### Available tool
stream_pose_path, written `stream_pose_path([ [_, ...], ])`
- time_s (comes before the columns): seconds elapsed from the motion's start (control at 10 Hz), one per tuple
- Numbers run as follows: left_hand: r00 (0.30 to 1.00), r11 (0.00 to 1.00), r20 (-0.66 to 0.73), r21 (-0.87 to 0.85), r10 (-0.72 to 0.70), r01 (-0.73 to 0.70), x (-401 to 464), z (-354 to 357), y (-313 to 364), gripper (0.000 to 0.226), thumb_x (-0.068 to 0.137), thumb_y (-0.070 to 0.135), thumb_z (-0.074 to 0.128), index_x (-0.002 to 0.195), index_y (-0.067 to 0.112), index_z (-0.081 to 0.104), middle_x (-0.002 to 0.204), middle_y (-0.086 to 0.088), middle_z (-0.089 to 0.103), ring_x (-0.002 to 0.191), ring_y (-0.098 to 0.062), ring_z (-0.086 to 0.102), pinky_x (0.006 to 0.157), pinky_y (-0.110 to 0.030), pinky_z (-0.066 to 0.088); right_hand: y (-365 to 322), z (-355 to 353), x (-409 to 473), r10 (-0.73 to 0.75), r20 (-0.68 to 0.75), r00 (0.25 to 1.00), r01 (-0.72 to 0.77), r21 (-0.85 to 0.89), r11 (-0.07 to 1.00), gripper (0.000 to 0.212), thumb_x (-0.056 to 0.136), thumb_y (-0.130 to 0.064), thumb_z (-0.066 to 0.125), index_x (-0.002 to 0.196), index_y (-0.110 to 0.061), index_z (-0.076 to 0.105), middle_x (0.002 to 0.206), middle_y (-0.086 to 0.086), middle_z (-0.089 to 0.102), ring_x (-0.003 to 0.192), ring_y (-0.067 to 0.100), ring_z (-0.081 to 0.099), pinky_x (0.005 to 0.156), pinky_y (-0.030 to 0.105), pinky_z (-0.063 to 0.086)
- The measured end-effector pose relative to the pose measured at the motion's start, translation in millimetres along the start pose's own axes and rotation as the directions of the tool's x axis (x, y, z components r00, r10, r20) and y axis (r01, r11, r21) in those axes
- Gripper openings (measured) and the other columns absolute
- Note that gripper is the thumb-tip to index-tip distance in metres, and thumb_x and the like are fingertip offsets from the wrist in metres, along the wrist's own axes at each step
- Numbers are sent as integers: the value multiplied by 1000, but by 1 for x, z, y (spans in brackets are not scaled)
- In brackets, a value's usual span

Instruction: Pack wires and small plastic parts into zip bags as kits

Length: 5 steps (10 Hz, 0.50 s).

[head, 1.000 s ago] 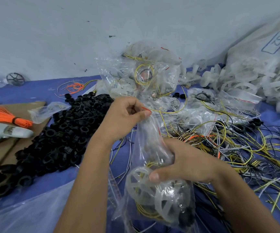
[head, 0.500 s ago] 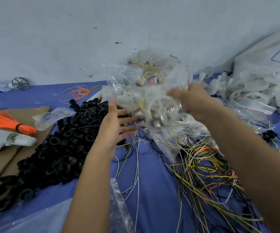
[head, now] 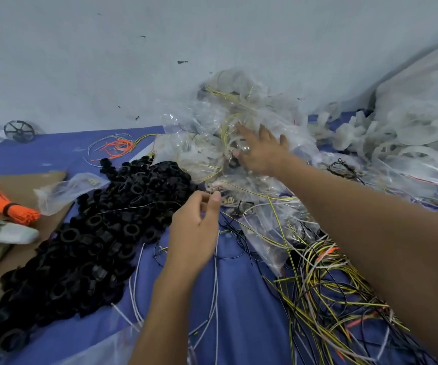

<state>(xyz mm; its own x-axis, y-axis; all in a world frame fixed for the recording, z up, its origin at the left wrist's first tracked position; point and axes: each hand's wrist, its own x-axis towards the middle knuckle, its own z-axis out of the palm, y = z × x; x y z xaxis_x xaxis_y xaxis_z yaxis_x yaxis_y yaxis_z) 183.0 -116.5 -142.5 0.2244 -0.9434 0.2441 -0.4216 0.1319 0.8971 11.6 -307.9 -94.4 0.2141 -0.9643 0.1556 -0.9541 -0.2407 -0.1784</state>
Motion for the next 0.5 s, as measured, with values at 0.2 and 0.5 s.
stream_pose_path([
  [0.2, 994, 991, 53, 85, 99, -104, -2, 5, -8, 21, 94, 55, 57, 91, 36, 65, 88, 19, 69, 85, 0, 64, 66, -11, 43, 1, -25, -15, -62, 180, 982, 20, 228, 973, 93, 94, -60, 56, 159, -40, -8, 168, 16, 10, 156, 31, 6, 123, 53, 15],
  [0.5, 955, 910, 206, 316, 212, -270, -10, 24, 0, 22, 94, 42, 67, 100, 21, 66, 99, 4, 65, 99, -20, 60, 89, -41, 50, -17, -90, -166, -31, -253, 967, 248, 911, 330, 12, 92, -16, 70, 100, -10, 75, 87, 10, 78, 71, 26, 73, 65, 35, 58],
])
